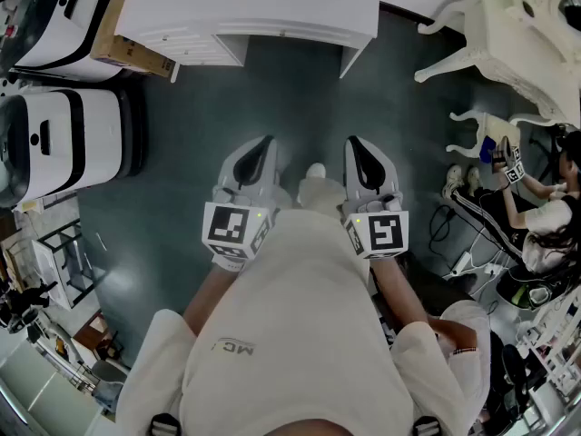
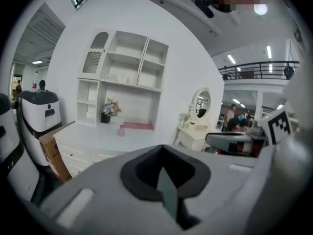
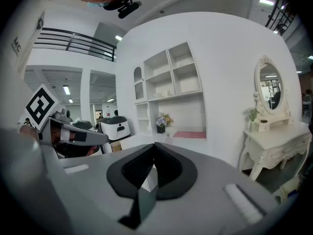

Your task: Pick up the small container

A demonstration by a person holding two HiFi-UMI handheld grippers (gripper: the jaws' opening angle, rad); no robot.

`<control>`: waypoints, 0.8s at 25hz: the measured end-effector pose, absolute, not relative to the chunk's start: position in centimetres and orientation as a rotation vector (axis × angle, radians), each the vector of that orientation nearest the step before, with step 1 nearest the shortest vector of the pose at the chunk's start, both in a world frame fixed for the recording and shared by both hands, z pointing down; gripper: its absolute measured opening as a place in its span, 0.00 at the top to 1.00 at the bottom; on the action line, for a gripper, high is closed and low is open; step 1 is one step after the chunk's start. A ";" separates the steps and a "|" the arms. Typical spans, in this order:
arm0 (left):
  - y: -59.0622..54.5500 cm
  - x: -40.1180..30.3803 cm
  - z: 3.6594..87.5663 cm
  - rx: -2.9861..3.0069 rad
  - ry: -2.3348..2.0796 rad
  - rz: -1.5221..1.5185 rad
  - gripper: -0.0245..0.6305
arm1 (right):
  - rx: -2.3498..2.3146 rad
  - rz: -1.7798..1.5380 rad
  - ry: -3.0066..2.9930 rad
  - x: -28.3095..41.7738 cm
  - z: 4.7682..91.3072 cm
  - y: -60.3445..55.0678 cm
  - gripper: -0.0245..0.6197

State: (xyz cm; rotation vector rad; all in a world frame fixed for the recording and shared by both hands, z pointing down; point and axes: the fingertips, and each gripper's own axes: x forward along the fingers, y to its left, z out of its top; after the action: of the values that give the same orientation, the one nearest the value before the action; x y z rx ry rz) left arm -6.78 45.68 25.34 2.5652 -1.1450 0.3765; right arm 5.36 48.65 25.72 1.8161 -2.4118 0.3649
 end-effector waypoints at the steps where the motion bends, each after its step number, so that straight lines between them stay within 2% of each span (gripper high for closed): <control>1: 45.9 -7.1 25.1 2.574 -1.139 0.375 0.96 | 1.812 0.351 -2.412 4.8 25.5 48.8 0.96; 8: 47.5 -8.2 24.6 2.590 -1.130 0.360 0.96 | 1.813 0.338 -2.417 3.6 25.2 49.7 0.96; 20: 46.6 -4.8 25.4 2.591 -1.160 0.384 0.96 | 1.849 0.413 -2.522 7.5 25.0 48.8 0.96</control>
State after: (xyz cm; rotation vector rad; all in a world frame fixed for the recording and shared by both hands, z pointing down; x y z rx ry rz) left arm -4.78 46.55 25.37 2.5907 -1.1603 0.3844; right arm 7.55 48.80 25.03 1.8485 -2.5216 0.4130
